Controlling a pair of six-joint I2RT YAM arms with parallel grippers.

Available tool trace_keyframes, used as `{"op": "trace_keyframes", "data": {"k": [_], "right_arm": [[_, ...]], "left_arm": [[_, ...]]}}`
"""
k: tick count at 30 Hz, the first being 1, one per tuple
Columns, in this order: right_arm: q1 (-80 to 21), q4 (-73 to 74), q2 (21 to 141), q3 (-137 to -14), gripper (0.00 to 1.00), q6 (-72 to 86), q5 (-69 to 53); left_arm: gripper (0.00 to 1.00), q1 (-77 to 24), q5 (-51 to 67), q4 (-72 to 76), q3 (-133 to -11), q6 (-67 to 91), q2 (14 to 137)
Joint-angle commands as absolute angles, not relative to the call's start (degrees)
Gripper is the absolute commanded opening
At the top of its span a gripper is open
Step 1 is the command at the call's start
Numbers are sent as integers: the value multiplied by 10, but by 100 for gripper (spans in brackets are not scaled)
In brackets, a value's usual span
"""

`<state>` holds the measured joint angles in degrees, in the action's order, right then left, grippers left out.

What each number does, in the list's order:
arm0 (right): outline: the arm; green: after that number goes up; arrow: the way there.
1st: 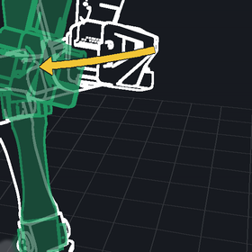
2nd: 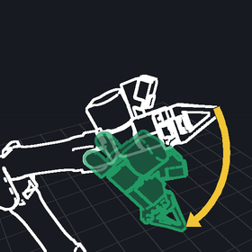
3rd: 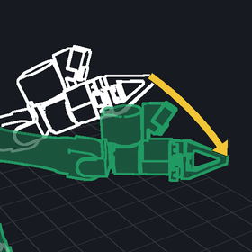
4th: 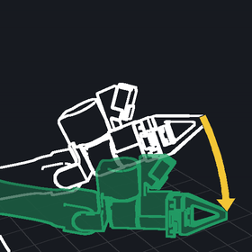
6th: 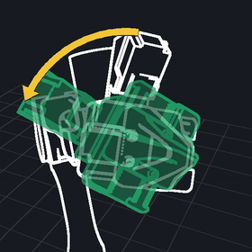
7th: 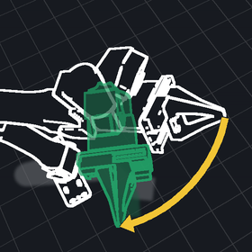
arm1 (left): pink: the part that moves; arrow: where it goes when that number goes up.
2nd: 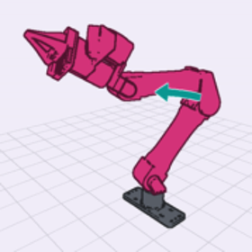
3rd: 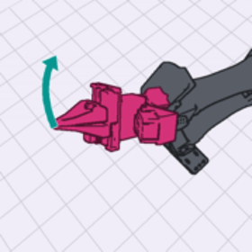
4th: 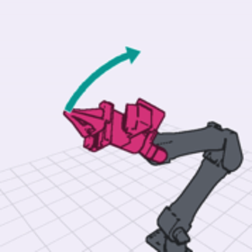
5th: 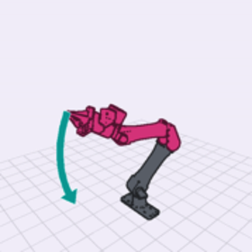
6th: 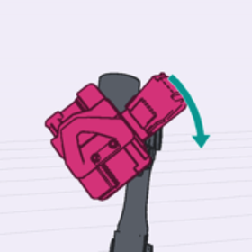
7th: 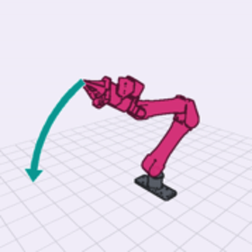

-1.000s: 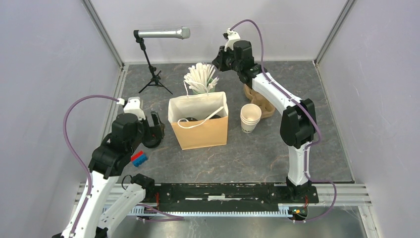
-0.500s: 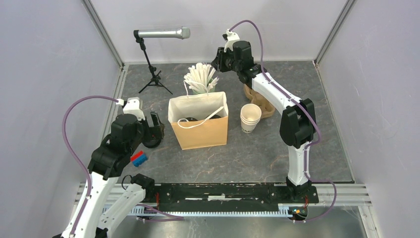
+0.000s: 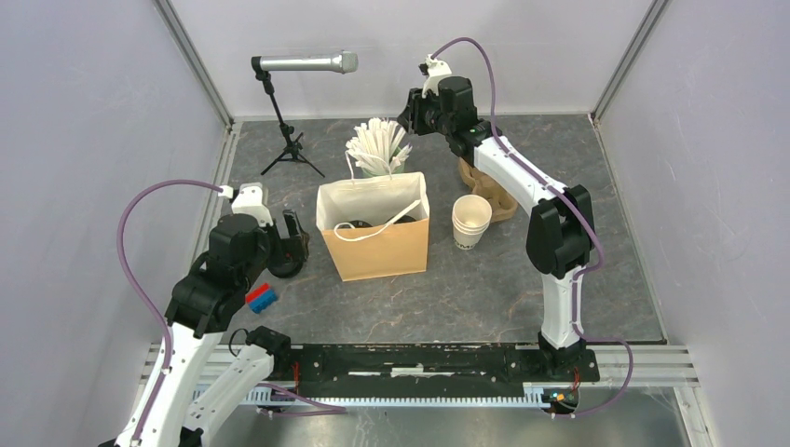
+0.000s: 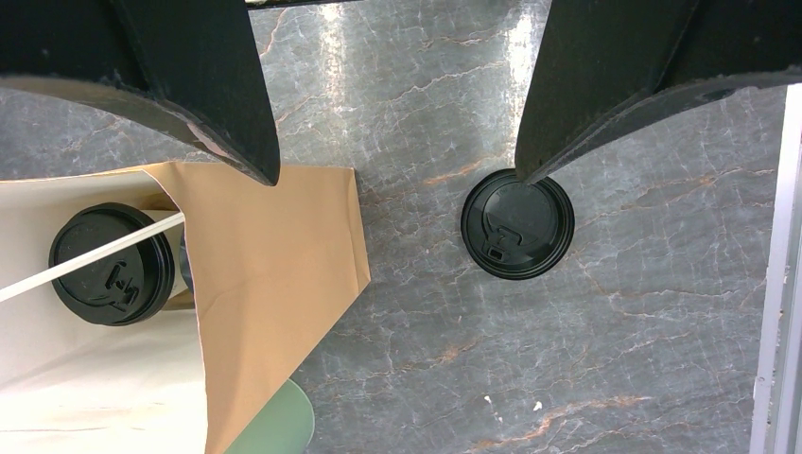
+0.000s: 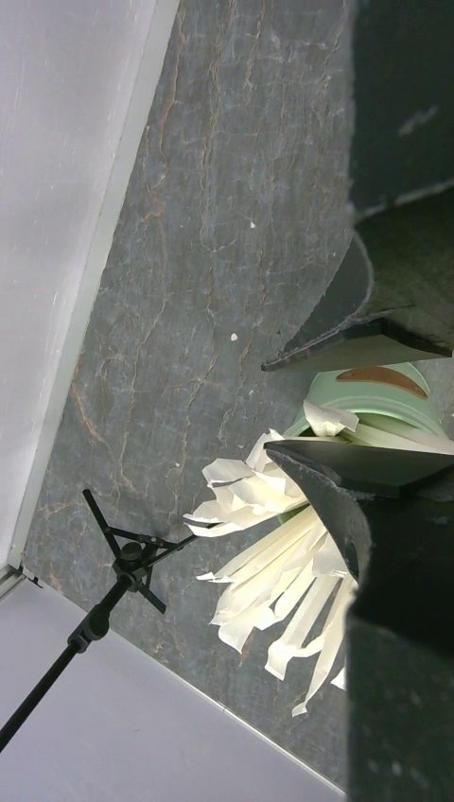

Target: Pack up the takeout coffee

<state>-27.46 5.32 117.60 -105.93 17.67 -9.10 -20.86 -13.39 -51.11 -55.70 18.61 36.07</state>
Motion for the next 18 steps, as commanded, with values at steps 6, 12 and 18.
{"op": "trace_keyframes", "data": {"k": [6, 12, 18], "right_arm": [[-276, 54, 1180, -1056, 37, 175, -73], [-277, 54, 1181, -1053, 39, 179, -77], [-277, 47, 1182, -1050, 21, 181, -88]], "left_arm": [[100, -206, -137, -509, -570, 189, 365], [100, -205, -134, -506, -571, 190, 368], [100, -205, -134, -506, -574, 185, 372]]}}
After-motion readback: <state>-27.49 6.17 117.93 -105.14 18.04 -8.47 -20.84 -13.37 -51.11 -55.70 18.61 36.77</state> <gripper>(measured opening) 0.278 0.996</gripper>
